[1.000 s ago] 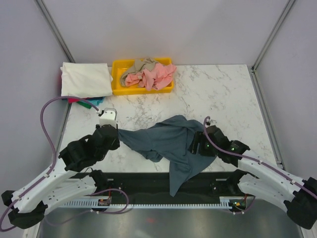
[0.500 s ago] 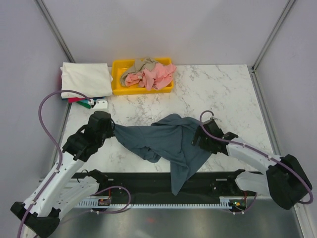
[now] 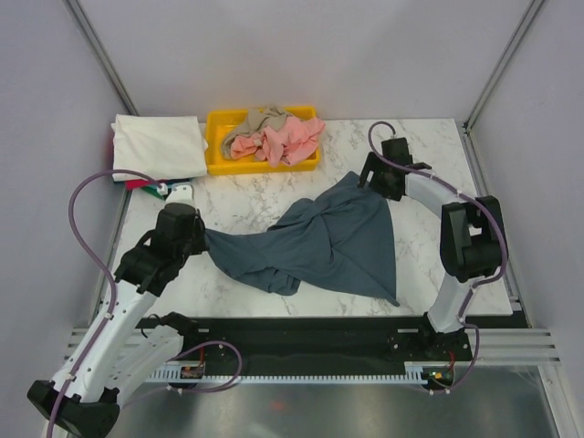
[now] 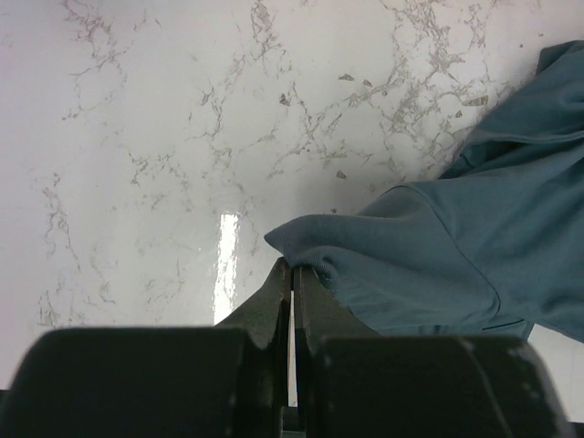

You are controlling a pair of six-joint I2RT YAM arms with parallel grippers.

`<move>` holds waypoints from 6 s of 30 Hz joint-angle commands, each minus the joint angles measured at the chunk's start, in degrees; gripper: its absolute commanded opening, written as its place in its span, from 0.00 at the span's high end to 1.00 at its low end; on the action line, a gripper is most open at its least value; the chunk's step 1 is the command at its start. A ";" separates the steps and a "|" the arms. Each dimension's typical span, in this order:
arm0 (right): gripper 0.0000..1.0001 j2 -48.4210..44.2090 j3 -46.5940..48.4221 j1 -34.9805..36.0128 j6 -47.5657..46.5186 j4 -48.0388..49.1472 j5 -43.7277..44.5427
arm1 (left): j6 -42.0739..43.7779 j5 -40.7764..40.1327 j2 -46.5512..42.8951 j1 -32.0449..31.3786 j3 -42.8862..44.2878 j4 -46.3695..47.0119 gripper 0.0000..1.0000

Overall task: Fold and stack the t-shirts
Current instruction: Flatten the tshirt out

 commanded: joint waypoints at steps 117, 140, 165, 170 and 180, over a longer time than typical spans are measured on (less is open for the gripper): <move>0.02 -32.29 -1.55 -0.63 -14.65 -27.62 21.76 | 6.77 26.15 28.12 10.99 29.42 -1.71 0.19; 0.32 0.21 11.78 28.80 -27.82 -7.40 0.39 | -2.13 4.02 -8.79 -7.56 -0.29 4.27 0.45; 0.50 20.09 29.10 35.05 -28.97 -14.61 8.39 | 0.34 -3.29 -21.91 -7.47 -5.83 4.62 0.45; 0.72 21.58 30.69 34.70 -28.53 -16.01 8.92 | 0.43 -3.02 -21.82 -7.47 -5.92 4.62 0.45; 1.00 19.30 32.88 33.03 -28.09 -16.10 11.21 | 0.61 -2.93 -21.73 -7.47 -6.10 4.80 0.45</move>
